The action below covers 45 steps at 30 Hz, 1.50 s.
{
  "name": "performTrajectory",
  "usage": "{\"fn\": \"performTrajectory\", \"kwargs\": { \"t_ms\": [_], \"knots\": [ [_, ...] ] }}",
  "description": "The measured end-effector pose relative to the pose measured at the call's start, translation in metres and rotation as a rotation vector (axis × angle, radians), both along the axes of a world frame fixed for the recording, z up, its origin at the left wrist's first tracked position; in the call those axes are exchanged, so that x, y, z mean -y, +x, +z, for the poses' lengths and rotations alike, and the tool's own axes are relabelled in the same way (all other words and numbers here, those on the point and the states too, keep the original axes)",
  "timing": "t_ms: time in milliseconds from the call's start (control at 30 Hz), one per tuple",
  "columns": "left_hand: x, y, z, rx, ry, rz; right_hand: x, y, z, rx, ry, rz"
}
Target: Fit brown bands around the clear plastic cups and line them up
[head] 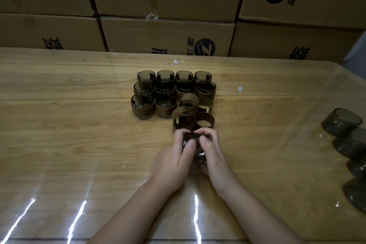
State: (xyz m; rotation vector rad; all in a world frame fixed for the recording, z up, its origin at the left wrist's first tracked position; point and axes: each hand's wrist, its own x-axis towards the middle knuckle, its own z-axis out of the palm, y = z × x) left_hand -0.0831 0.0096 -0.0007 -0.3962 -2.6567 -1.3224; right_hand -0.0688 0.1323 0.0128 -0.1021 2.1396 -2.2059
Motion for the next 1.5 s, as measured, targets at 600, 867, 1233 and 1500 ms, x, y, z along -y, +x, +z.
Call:
{"fn": "performTrajectory", "kwargs": {
  "t_ms": [600,867,1233,1500],
  "knots": [
    [0.006,-0.005,0.000,0.022,0.474,0.039,-0.025,-0.019,-0.006,-0.308,0.612,-0.072],
    [0.007,-0.009,0.001,0.042,0.564,0.046,-0.024,-0.020,-0.008,-0.303,0.686,-0.071],
    [0.007,-0.005,0.004,0.047,0.423,-0.024,-0.031,-0.026,-0.016,-0.275,0.890,-0.279],
    [0.010,-0.009,0.004,0.068,0.466,0.072,-0.027,-0.019,-0.009,-0.355,0.514,-0.261]
  ]
}}
